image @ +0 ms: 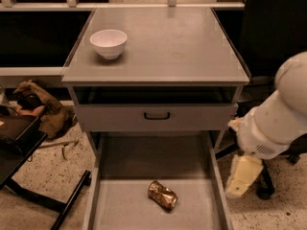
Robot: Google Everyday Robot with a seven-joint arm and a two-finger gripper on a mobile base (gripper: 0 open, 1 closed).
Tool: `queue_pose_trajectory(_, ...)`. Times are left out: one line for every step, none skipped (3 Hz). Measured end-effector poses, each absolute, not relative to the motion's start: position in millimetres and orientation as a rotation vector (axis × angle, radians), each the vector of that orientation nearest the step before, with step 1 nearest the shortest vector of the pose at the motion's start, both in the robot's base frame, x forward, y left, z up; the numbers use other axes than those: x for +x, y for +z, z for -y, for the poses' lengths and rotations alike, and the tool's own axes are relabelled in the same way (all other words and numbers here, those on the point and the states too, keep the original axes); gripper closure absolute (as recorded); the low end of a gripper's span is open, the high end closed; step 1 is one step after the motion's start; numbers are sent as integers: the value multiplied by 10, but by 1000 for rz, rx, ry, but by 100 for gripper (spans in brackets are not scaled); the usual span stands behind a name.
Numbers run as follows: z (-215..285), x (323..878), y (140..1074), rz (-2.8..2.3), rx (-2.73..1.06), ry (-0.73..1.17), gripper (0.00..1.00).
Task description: Pick orange can from middle drawer and place on counter
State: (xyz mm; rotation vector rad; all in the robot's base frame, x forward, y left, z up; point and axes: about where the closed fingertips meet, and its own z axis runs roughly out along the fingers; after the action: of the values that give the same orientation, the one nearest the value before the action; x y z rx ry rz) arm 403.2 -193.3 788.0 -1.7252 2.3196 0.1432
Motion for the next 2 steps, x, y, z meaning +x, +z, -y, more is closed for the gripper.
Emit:
queue_pose_trajectory(1947, 4029, 7131, -2341, -1746, 228, 0)
queue_pose_trajectory(1966, 4038, 6402, -2365, -1727, 338, 0)
